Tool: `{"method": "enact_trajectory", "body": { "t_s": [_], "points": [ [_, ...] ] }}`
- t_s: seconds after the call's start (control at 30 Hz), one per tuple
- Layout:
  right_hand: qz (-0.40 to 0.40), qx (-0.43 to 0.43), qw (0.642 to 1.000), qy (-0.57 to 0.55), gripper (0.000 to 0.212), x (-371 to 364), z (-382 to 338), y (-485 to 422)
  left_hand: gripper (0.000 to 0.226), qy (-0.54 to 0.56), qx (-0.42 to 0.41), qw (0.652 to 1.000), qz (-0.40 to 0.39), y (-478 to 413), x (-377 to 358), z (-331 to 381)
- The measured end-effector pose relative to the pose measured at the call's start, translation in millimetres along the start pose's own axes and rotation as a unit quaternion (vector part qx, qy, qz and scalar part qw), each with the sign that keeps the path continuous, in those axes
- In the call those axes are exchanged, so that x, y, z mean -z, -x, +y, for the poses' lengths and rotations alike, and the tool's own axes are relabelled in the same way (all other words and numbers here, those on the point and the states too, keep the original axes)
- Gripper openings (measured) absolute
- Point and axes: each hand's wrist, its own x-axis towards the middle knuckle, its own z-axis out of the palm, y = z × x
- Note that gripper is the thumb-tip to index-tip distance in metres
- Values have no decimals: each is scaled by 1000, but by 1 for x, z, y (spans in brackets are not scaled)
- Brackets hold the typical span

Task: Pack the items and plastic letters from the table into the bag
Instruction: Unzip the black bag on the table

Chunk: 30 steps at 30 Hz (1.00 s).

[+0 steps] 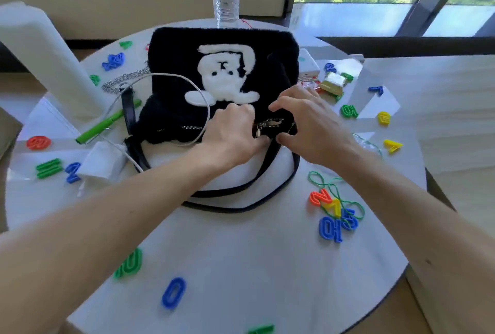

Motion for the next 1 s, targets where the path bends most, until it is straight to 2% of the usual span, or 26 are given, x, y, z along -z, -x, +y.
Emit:
{"method": "enact_trajectory", "body": {
  "t_s": [0.13, 0.2, 0.4, 0.53, 0.63, 0.77, 1.0],
  "points": [
    [38, 69, 993, 84, 51, -23, 10, -12, 33, -25, -50, 996, 69, -14, -19, -9],
    [49, 91, 989, 104, 46, -27, 9, -18, 29, -30, -76, 993, 79, -16, -21, -12],
    [55, 92, 985, 134, 34, -32, 2, -27, 31, 58, -90, 994, -31, -24, -10, -24],
    [61, 100, 986, 119, 23, -31, 2, -36, 30, 159, -111, 980, -37, -26, -6, -35],
    [61, 93, 988, 107, 21, -28, -3, -38, 22, 209, -92, 973, -25, -20, -2, -39],
    [57, 79, 991, 91, 21, -21, -10, -38, 20, 281, -15, 959, -23, -12, 0, -41],
    [85, 46, 993, 68, 23, -25, -3, -33, 20, 194, 15, 981, 21, -6, -2, -64]
  ]
}}
